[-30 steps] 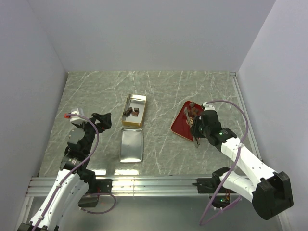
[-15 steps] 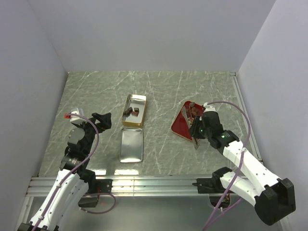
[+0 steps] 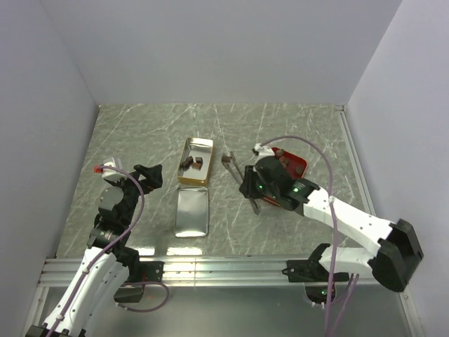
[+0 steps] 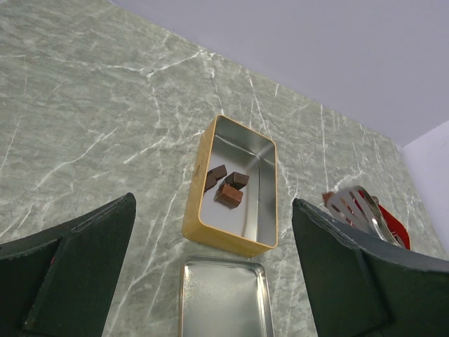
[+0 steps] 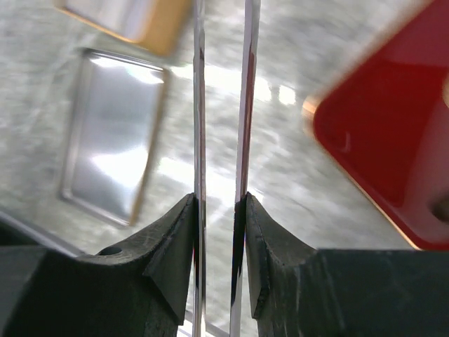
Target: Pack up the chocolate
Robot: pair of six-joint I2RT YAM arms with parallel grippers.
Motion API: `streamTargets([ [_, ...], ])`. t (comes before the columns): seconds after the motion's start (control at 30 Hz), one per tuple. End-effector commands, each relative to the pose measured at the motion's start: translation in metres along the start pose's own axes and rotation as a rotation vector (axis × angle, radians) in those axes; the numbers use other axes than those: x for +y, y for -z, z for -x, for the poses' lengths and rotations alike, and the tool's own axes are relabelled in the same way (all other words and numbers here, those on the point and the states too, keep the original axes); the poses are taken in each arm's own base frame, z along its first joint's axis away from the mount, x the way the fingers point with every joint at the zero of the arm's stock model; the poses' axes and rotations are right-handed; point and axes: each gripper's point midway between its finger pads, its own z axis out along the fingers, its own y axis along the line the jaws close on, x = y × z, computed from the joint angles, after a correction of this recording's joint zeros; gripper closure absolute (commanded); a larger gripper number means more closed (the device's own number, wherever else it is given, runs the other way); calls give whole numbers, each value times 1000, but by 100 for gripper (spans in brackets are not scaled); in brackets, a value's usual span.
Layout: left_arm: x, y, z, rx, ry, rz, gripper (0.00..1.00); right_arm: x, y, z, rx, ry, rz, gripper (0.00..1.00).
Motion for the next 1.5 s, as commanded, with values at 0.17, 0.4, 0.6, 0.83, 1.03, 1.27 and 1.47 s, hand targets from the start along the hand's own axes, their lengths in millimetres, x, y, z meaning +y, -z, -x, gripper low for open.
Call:
streamTargets([
  [0.17,-3,-1,5,-17,4,-5,1,88,-31,47,-77,74,164,64],
  [0.4,-2,-1,5,-18,7,1,1,133,-58,51,-37,134,244,64],
  [0.6,-2,-1,4,-13,6,0,1,131,-67,43,-16,141,228,64],
  [0.83,-3,-1,4,-11,6,-4,1,125,-60,43,-20,137,211,62],
  [1.03,-2,-1,4,-14,6,-2,1,122,-61,40,-14,137,198,54],
  [1.27,-3,-1,5,-16,8,-5,1,119,-57,43,-26,137,187,52],
  [1.47,-2,0,5,-16,8,-3,1,110,-46,45,-42,132,156,53],
])
